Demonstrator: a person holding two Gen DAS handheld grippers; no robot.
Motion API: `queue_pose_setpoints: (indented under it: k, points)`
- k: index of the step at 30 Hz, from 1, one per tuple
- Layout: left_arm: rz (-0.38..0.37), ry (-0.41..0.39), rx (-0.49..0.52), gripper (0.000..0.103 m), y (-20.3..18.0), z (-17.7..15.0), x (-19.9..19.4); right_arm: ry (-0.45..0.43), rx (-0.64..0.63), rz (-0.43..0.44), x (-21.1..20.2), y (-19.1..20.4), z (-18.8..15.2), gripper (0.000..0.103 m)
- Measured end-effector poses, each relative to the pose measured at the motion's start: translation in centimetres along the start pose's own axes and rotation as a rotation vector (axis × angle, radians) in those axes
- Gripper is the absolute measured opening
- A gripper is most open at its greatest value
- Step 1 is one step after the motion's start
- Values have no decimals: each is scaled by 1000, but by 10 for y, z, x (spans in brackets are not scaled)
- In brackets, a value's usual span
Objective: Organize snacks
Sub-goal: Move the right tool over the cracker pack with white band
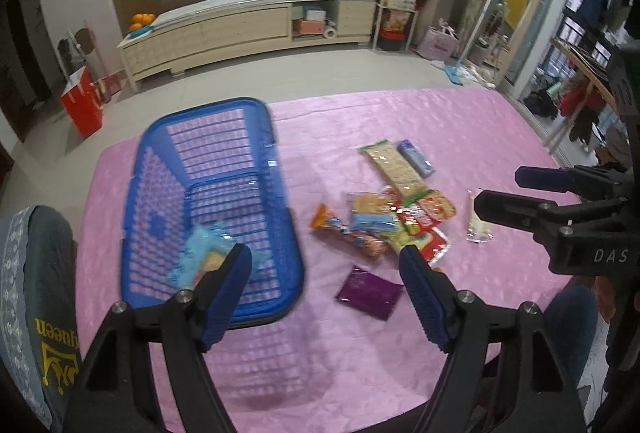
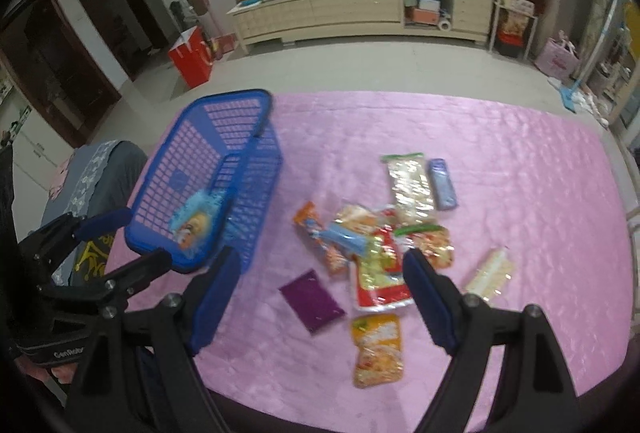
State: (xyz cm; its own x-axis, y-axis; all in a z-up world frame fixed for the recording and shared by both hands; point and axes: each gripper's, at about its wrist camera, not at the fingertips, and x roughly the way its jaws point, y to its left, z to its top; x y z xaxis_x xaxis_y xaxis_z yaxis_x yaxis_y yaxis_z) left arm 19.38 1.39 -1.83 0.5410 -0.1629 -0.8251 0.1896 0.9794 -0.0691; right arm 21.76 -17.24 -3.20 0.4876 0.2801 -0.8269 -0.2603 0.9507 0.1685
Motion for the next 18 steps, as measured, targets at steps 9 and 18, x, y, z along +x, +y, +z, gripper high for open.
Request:
queue_pose_setpoints:
  k: [9, 18]
  points:
    - [-38, 72, 12, 74, -49, 2, 41, 31, 73, -28, 3, -62, -17, 86]
    - [-58, 183, -6, 74, -84, -4, 97, 103, 184, -44, 30, -123, -36, 86]
